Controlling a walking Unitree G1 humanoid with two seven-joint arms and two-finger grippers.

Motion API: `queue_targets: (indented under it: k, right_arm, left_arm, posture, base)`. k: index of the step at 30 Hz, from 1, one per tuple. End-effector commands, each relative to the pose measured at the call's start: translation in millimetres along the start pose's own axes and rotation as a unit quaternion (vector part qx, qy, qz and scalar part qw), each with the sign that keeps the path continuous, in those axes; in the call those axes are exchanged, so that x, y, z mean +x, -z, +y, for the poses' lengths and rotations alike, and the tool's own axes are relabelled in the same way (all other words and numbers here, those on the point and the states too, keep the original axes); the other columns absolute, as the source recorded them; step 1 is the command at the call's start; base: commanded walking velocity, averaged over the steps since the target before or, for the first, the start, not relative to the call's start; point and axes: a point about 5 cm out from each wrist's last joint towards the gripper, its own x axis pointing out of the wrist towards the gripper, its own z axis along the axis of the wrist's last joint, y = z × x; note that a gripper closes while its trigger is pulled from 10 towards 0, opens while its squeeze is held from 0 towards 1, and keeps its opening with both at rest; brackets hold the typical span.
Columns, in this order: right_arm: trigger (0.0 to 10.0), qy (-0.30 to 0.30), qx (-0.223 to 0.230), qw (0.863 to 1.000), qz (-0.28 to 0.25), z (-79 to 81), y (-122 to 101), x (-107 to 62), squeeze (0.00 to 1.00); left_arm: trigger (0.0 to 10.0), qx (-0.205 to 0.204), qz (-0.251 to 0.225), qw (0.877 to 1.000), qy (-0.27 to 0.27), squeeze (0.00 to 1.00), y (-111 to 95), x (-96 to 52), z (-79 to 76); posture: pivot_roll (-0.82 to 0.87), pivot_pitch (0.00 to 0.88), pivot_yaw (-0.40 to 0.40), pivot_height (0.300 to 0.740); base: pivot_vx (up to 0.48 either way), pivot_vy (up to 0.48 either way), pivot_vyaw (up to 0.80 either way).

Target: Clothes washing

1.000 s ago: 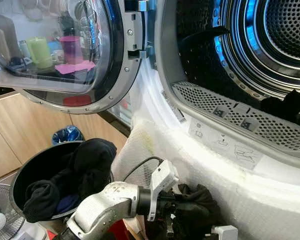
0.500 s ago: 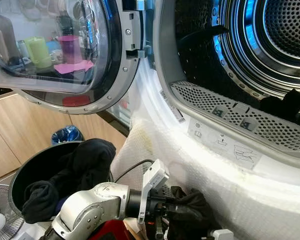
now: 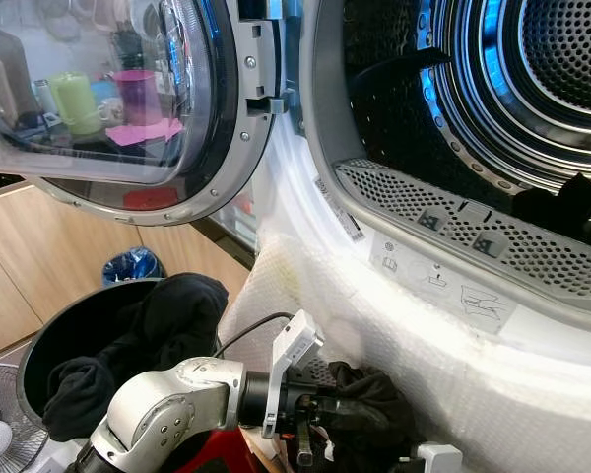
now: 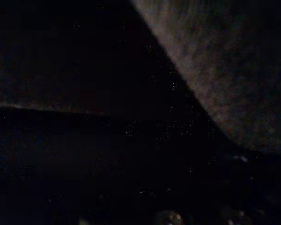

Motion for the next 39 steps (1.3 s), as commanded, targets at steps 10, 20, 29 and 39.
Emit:
queue_targets:
  k: [10, 20, 29, 39]
  right_arm:
    - [0.0, 0.019, 0.002, 1.0, -0.012, -6.0, 1.5, 2.1, 0.0]
    - [0.0, 0.02, 0.0, 1.0, -0.021, -6.4, -0.7, 10.5, 0.0]
    - [0.0, 0.011, 0.0, 1.0, -0.029, -2.9, -3.8, 16.7, 0.0]
    - [0.0, 0.008, 0.002, 0.999, -0.043, 1.9, -8.1, 21.5, 0.0]
  left_arm:
    - [0.0, 0.017, -0.018, 1.0, -0.005, 0.0, -8.0, -7.6, -3.9]
    - [0.0, 0.026, -0.028, 0.999, -0.04, 0.0, -5.6, -20.0, -1.7]
    - [3.8, 0.042, -0.027, 0.997, -0.054, 0.0, -7.1, -24.0, -0.5]
    - [9.2, 0.107, -0.014, 0.979, -0.174, 1.0, -11.7, -54.7, 14.7]
  posture:
    - [0.21, 0.0, -0.012, 0.74]
    - [0.24, 0.0, -0.034, 0.74]
    - [0.24, 0.0, -0.031, 0.74]
    - [0.26, 0.0, -0.018, 0.74]
  base:
    - [0.0, 0.0, 0.0]
    - [0.0, 0.0, 0.0]
    - [0.0, 0.0, 0.0]
    - [0.0, 0.0, 0.0]
